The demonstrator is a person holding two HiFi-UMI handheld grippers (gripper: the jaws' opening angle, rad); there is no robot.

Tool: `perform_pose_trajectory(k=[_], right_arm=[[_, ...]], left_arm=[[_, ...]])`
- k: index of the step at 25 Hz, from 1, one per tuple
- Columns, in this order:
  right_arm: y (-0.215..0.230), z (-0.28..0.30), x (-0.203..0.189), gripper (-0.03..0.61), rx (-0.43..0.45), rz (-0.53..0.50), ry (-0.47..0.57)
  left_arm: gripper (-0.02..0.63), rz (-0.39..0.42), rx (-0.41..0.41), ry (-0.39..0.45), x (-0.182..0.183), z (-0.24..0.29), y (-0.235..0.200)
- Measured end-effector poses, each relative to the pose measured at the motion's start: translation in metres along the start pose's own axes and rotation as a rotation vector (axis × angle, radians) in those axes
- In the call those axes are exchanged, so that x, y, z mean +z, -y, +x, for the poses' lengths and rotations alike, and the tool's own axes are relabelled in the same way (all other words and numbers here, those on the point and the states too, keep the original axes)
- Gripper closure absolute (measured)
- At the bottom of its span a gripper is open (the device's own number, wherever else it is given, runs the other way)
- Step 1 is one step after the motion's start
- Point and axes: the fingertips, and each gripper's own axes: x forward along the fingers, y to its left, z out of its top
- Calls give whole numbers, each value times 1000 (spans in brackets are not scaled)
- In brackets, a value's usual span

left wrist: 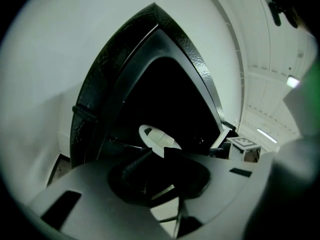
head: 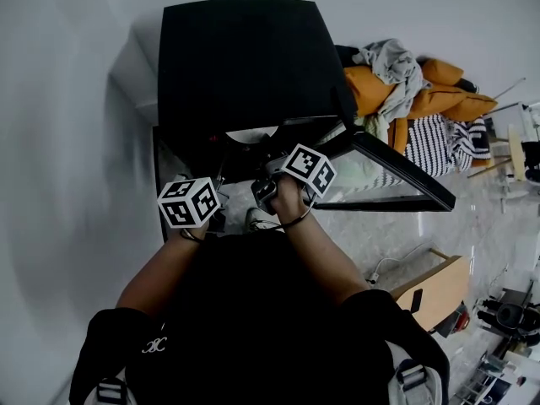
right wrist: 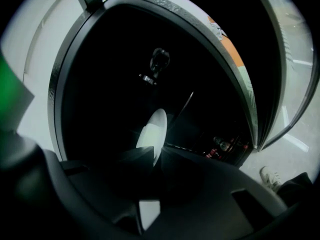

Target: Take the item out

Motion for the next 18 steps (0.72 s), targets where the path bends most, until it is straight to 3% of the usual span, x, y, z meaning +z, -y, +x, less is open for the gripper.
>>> perform_pose_trajectory(k=[3,12,18], right_arm=[[2,-7,-1,523,-5,0,-2],[9,-21,-3,526,-10,9,-16],[6,-22,-1,528,-7,3,-16]], left_arm=[[500,-104,-9,-5,-5,4,-4],[499,-206,-7,15,-6,27,-16],[499,-321,-49,39,2,39,-16]])
